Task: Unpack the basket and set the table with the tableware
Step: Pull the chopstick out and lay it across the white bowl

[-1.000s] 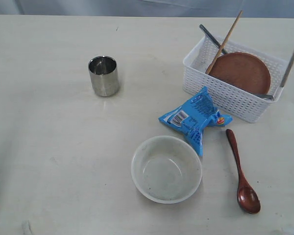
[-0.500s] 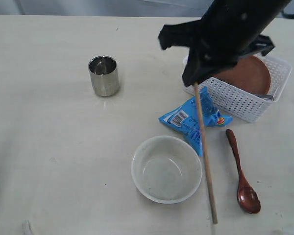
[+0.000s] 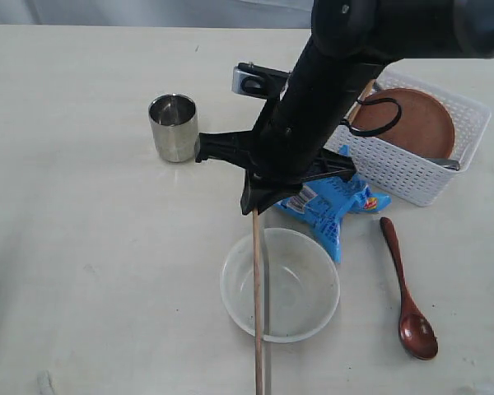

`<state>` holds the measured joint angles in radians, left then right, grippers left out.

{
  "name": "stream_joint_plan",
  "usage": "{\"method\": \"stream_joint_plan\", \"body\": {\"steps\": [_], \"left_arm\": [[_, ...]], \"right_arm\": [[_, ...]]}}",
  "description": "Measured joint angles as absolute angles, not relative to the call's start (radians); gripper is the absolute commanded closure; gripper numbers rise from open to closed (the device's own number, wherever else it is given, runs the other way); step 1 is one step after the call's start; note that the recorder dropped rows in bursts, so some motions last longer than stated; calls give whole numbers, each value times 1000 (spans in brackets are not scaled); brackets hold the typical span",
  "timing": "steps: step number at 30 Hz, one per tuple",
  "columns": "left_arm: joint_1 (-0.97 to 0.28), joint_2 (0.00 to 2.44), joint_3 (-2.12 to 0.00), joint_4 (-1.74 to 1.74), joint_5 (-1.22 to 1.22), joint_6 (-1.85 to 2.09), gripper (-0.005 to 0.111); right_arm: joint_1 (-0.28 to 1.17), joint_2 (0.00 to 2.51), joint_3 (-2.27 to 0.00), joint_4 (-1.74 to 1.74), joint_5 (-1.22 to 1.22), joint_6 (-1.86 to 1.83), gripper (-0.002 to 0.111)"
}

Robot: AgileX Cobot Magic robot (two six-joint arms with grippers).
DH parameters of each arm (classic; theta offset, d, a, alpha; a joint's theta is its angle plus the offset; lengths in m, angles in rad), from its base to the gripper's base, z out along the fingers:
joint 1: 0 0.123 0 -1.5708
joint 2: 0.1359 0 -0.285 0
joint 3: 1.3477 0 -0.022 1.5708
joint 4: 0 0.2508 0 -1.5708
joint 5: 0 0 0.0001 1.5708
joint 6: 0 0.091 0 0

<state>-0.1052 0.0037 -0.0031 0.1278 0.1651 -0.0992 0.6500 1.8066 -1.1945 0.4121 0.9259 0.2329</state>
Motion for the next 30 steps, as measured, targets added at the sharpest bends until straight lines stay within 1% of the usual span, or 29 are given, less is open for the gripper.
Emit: {"method": "stream_joint_plan", "body": {"steps": [6, 14, 30], "left_arm": [[-105, 4, -3, 128, 165, -99, 107], [-105, 4, -3, 128, 165, -99, 107], [-105, 4, -3, 128, 165, -99, 107]], "right_arm": [[648, 1864, -1206, 413, 925, 221, 109], [592, 1889, -1276, 422, 993, 210, 109], [591, 1937, -1291, 437, 998, 210, 109]]}}
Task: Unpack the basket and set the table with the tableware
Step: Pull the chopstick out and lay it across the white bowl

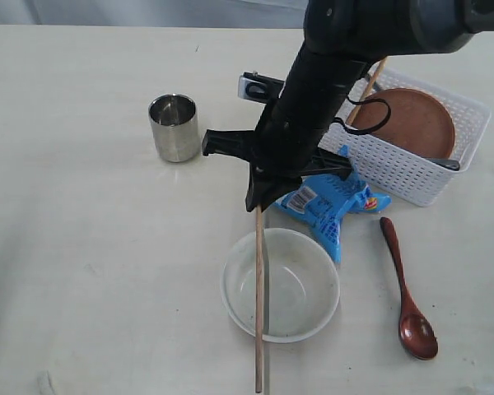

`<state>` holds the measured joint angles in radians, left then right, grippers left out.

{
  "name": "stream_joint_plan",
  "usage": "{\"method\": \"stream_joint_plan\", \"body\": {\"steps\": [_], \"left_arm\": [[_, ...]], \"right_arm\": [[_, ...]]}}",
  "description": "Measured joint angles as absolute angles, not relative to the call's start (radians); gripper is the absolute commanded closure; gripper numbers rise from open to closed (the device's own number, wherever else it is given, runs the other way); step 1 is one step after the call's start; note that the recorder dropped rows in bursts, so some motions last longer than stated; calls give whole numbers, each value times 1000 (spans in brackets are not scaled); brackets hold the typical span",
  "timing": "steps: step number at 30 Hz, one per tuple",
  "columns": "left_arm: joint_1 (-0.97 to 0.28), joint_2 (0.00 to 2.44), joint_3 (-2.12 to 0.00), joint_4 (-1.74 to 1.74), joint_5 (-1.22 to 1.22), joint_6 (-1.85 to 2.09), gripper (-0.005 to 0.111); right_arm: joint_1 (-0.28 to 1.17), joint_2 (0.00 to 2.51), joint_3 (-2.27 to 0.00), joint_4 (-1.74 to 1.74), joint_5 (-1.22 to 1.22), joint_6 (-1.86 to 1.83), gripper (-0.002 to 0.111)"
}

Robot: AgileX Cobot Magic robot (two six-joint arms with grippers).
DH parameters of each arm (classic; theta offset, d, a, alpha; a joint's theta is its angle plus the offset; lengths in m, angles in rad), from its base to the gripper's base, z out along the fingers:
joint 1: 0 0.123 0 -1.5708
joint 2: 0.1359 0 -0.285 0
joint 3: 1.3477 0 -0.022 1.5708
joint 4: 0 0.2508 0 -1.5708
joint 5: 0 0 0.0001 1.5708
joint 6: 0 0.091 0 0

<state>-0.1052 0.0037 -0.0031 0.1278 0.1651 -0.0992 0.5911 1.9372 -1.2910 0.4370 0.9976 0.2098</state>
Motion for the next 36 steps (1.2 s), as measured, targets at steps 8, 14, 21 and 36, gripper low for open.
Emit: {"method": "stream_joint_plan", "body": {"steps": [8, 14, 21, 36], "left_arm": [[-105, 4, -3, 128, 165, -99, 107], [-105, 4, -3, 128, 165, -99, 107], [-105, 4, -3, 128, 165, -99, 107], [-105, 4, -3, 130, 165, -99, 107]], "right_arm": [[591, 1954, -1300, 441, 993, 208, 109], [591, 1972, -1300, 445, 995, 208, 108], [591, 1972, -1300, 445, 980, 208, 108], [591, 1972, -1300, 445, 960, 208, 93]]}}
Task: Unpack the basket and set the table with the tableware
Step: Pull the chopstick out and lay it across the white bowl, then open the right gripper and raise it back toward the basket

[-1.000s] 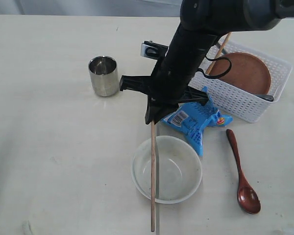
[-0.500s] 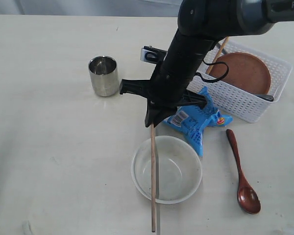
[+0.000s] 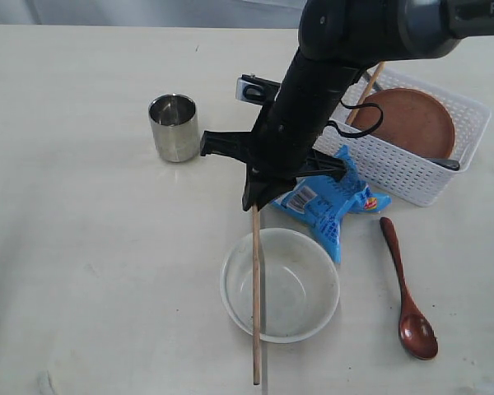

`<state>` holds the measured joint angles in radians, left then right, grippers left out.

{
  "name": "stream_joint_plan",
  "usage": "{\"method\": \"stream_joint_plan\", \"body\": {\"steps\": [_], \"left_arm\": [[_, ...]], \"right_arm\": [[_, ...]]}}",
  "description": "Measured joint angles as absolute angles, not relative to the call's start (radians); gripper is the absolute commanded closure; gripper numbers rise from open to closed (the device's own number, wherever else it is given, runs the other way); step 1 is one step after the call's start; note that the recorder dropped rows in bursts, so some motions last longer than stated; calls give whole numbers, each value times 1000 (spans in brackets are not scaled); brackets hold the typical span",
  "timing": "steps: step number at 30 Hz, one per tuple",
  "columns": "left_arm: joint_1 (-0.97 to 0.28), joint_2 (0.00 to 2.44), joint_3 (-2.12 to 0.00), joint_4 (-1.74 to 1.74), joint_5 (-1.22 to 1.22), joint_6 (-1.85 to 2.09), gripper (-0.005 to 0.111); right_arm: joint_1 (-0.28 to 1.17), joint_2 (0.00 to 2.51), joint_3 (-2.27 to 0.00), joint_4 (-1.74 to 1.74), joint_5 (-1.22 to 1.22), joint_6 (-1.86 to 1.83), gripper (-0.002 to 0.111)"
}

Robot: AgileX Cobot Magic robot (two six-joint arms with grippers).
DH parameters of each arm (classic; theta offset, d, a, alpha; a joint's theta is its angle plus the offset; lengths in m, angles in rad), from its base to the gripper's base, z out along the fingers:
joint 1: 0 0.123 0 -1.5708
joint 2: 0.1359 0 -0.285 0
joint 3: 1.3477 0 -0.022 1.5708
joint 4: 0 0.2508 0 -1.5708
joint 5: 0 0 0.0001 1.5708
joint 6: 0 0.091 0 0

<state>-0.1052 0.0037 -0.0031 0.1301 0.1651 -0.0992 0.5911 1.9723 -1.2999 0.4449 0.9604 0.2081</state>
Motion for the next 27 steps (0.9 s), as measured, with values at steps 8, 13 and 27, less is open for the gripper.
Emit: {"method": "stream_joint_plan", "body": {"steps": [8, 13, 27], "left_arm": [[-105, 4, -3, 130, 165, -99, 107], [-105, 4, -3, 130, 165, -99, 107], [-105, 4, -3, 130, 165, -99, 107]], "right_arm": [[591, 1972, -1300, 445, 960, 208, 77], [591, 1972, -1300, 445, 960, 208, 77], [591, 1912, -1300, 428, 957, 206, 52]]}}
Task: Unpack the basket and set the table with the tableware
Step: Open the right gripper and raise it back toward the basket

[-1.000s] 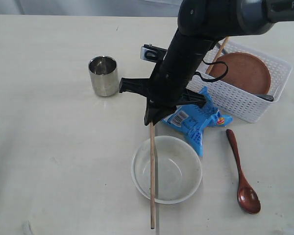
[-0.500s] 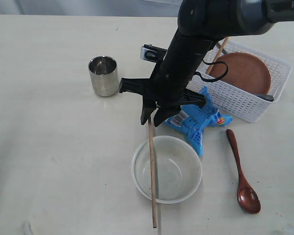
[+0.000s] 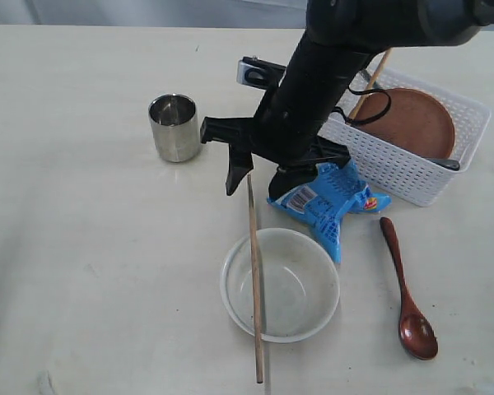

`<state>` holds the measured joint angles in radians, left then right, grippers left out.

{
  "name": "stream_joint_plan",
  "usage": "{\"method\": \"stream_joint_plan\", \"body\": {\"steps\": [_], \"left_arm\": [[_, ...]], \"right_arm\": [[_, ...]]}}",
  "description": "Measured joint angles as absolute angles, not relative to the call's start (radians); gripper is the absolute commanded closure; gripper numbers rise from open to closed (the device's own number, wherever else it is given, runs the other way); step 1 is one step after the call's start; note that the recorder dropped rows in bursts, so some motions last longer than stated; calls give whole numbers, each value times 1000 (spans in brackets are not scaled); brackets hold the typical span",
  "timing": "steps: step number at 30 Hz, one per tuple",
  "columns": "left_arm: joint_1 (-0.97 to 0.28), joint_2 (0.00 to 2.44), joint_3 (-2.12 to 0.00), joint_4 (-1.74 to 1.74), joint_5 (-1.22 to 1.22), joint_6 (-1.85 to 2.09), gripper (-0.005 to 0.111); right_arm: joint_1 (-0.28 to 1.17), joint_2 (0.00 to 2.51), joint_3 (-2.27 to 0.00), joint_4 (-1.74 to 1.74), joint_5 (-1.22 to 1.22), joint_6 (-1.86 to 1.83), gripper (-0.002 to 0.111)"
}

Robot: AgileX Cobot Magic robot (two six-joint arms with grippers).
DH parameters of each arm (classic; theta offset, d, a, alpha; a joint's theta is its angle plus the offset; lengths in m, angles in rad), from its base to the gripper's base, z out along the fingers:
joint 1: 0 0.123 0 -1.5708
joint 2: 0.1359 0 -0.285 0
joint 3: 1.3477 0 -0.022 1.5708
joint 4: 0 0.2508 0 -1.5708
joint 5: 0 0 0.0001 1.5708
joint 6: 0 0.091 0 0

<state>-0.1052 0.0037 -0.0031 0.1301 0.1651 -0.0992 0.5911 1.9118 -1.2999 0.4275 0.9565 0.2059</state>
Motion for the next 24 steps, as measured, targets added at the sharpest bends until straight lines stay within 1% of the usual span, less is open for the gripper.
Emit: {"method": "stream_joint_plan", "body": {"steps": [9, 13, 16, 19, 24], "left_arm": [[-105, 4, -3, 130, 165, -99, 107], [-105, 4, -3, 130, 165, -99, 107], [-105, 4, -3, 130, 165, -99, 107], [-105, 4, -3, 130, 165, -99, 107], [-105, 4, -3, 130, 165, -99, 107]], "right_arm": [[591, 1766, -1300, 378, 963, 198, 52], [555, 1656, -1300, 311, 971, 194, 52], [462, 1576, -1300, 273, 971, 194, 52], [329, 1537, -1300, 254, 943, 194, 52], [111, 1566, -1300, 245, 834, 168, 52]]}}
